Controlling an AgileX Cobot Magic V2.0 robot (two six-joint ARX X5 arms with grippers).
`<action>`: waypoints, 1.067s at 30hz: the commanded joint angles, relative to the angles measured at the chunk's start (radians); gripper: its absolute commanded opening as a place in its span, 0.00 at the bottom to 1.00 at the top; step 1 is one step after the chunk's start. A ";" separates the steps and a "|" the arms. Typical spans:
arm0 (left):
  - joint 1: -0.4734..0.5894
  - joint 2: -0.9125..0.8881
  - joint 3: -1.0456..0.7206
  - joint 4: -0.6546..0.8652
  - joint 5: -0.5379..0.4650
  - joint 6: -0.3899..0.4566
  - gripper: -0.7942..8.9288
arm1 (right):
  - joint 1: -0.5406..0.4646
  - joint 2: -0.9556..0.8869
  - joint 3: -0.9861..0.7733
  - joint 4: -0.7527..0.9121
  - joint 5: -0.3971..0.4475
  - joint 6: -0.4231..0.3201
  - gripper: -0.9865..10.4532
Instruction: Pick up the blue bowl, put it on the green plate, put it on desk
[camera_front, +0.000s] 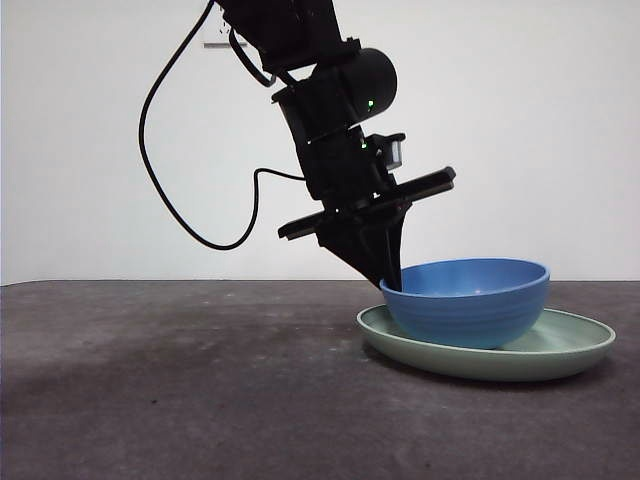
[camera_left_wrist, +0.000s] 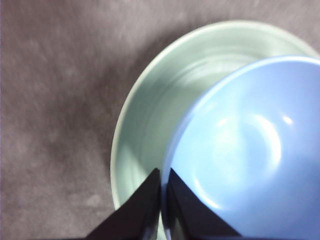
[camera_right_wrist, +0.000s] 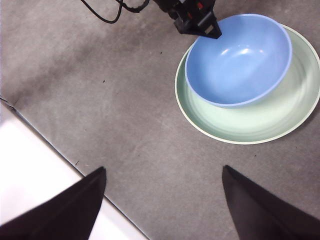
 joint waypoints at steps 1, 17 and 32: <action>-0.011 0.027 0.034 0.006 0.005 -0.001 0.10 | 0.005 0.005 0.021 0.007 0.000 0.007 0.41; -0.013 0.017 0.035 -0.003 0.005 -0.001 0.31 | 0.005 0.005 0.021 0.007 0.007 0.007 0.41; 0.010 -0.239 0.035 -0.022 0.005 0.013 0.31 | 0.005 0.005 0.021 0.008 0.007 0.007 0.41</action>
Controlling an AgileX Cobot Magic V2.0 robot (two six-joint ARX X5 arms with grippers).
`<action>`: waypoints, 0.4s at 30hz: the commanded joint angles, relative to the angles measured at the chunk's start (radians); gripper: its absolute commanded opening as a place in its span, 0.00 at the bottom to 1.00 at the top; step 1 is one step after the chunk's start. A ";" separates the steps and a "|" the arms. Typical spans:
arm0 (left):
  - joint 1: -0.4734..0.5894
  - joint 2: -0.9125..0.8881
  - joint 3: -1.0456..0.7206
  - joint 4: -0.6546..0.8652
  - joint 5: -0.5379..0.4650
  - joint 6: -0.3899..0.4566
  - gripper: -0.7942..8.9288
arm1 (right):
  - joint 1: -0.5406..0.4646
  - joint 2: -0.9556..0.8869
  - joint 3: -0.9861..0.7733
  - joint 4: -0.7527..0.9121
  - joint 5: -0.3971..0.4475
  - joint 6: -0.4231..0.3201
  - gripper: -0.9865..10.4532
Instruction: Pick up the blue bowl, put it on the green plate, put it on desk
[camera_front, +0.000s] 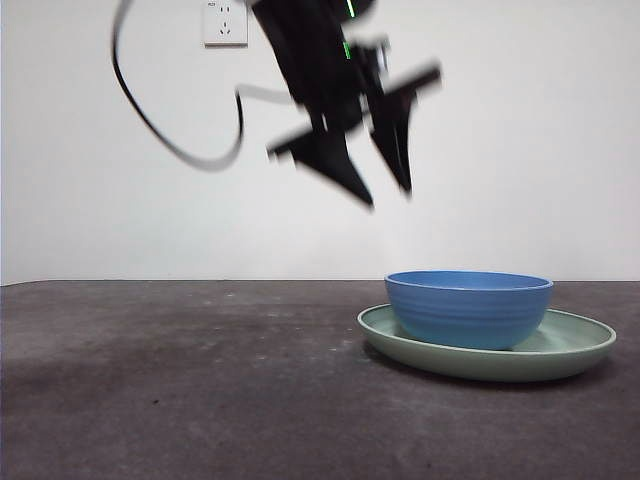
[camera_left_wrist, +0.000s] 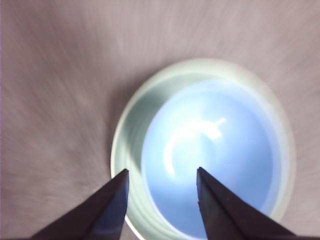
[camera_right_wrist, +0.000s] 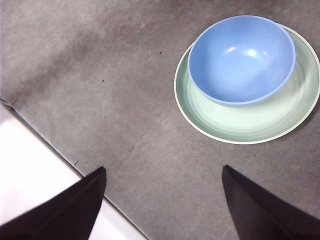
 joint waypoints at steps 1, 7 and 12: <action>0.002 -0.071 0.033 0.002 0.005 0.013 0.31 | 0.005 0.005 0.021 0.008 0.002 0.007 0.41; 0.017 -0.254 0.033 -0.003 0.001 0.041 0.31 | 0.005 0.005 0.021 0.008 0.002 0.006 0.41; 0.051 -0.369 0.024 -0.062 0.001 0.068 0.31 | 0.005 0.005 0.021 0.008 0.002 0.006 0.41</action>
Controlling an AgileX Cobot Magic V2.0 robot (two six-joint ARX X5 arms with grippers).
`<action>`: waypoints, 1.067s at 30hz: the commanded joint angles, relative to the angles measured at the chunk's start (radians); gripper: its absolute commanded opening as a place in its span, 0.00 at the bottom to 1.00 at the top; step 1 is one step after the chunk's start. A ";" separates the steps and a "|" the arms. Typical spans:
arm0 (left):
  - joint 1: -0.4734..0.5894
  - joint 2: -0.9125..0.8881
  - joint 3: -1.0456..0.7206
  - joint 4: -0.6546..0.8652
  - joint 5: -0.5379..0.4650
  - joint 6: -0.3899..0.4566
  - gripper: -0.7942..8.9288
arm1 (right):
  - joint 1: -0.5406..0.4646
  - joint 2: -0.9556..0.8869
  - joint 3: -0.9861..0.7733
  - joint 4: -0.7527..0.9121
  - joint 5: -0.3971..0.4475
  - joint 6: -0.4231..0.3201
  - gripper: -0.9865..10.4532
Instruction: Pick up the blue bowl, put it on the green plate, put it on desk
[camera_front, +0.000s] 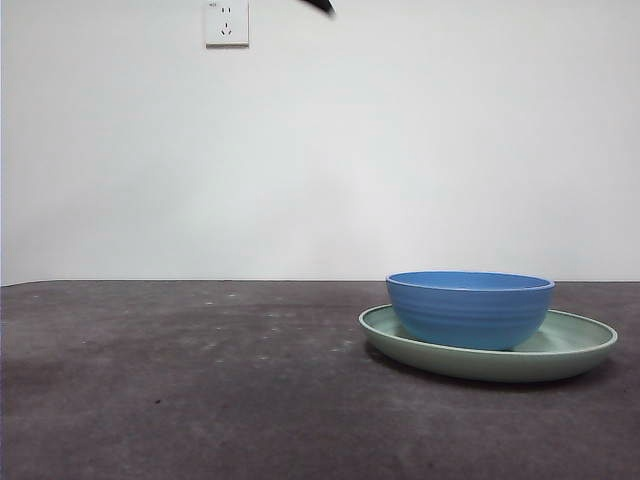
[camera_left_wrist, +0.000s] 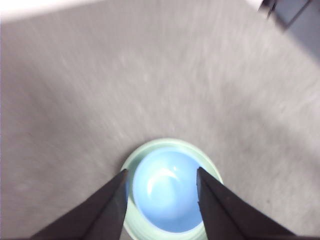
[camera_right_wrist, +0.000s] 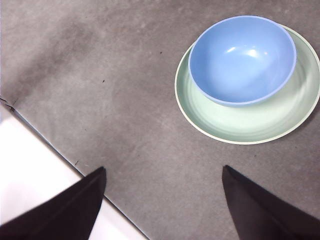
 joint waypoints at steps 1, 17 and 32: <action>0.020 -0.043 0.010 -0.047 0.001 0.044 0.31 | 0.005 0.005 0.021 0.008 0.002 0.006 0.41; 0.064 -0.564 -0.609 0.052 0.088 0.087 0.31 | 0.005 0.005 0.021 0.008 0.001 0.006 0.41; 0.062 -0.718 -0.923 0.105 0.290 0.092 0.31 | 0.005 0.005 0.021 0.008 0.001 0.007 0.41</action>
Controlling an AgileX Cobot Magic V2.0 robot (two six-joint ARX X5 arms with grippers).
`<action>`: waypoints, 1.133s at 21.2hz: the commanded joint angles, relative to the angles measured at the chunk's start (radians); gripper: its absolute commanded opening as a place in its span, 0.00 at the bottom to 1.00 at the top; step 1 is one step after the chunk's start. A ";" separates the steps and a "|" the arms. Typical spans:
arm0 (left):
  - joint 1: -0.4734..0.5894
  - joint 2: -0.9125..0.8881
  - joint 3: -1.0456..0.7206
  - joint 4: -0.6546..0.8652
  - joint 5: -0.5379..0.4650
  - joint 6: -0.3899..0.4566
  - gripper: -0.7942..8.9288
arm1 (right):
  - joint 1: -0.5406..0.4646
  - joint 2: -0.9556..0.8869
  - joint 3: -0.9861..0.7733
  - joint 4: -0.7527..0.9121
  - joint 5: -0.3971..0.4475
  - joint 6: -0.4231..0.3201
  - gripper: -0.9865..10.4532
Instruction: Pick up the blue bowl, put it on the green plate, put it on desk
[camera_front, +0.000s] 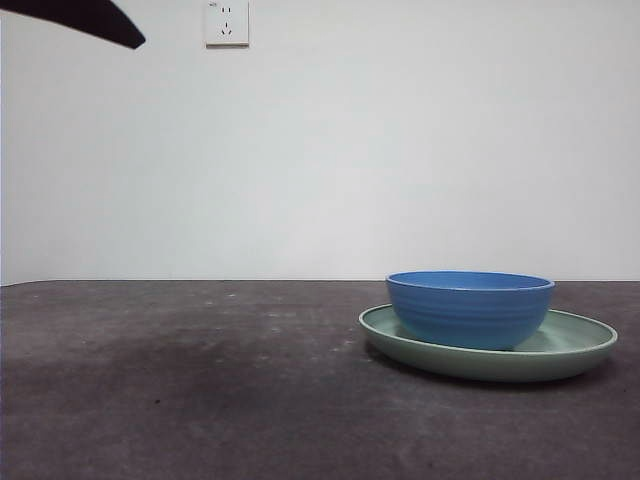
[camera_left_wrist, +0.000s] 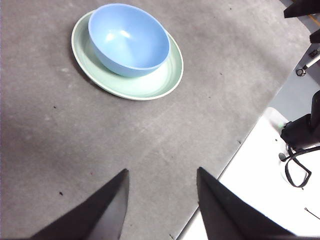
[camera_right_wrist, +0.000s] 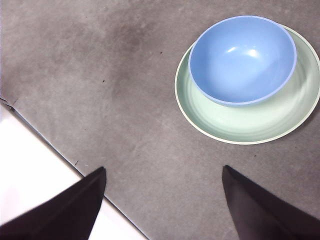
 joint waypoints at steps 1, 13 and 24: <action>-0.006 0.006 0.010 0.016 0.009 0.017 0.31 | 0.005 0.005 0.021 0.008 0.001 0.007 0.41; -0.006 0.006 0.010 0.032 0.009 0.015 0.31 | 0.004 0.005 0.020 0.014 0.078 0.036 0.41; -0.006 0.007 0.010 0.031 0.009 0.016 0.31 | -0.054 0.078 -0.032 0.161 0.329 0.165 0.41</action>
